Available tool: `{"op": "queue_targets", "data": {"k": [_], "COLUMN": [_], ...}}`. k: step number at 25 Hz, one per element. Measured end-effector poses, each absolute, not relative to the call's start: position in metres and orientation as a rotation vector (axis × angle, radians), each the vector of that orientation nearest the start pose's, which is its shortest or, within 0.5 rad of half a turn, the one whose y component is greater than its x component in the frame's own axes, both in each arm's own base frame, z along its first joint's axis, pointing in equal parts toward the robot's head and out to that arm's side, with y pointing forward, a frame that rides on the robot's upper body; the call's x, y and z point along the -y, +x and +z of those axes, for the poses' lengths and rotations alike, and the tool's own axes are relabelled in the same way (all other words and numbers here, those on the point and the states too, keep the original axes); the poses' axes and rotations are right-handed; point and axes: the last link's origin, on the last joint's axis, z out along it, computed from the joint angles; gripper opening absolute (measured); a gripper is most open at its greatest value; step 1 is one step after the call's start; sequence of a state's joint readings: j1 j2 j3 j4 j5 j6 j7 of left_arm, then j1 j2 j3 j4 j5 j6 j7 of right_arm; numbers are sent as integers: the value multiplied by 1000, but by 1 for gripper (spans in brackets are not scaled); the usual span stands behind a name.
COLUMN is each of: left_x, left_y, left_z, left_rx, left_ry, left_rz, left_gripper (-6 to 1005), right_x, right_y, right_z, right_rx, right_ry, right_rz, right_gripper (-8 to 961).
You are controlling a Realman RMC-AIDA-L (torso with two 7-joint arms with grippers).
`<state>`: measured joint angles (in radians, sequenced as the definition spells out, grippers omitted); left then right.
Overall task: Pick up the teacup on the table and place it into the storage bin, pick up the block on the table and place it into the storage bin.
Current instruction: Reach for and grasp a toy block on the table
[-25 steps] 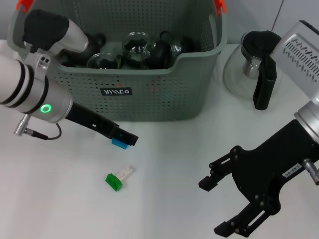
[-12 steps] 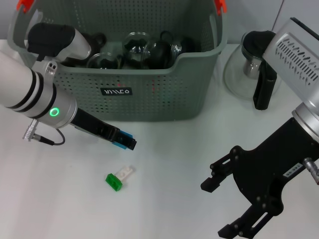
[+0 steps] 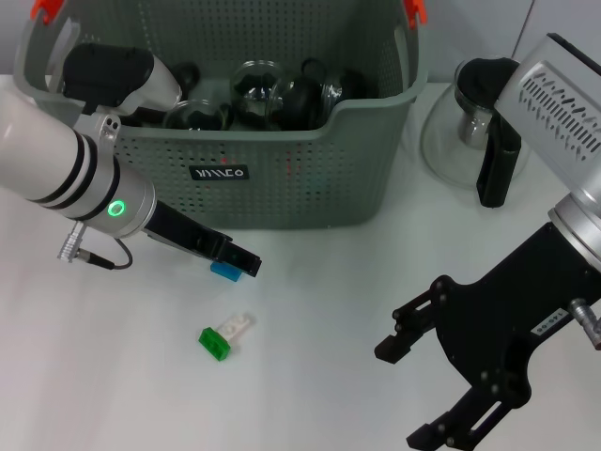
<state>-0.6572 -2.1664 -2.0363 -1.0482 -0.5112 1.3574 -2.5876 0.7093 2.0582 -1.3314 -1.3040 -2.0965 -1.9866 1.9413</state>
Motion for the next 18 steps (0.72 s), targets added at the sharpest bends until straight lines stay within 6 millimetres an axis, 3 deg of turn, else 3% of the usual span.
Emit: {"op": "queue_targets", "data": {"k": [8,18], "left_x": [-374,-359], "left_y": [-214,-202], "left_z": [-25,-14], "left_rx": [1283,937], "left_ry": [-2430,-2603], "left_rz": [244,357], "left_gripper": [954,950], "right_x": [-299,-299], "right_y": [115,115], "right_z": [2,0], "right_rx": [-25,-54], "right_ry": [-3449,-3451], "right_rz": [-187,-158], "right_gripper": [884,884]}}
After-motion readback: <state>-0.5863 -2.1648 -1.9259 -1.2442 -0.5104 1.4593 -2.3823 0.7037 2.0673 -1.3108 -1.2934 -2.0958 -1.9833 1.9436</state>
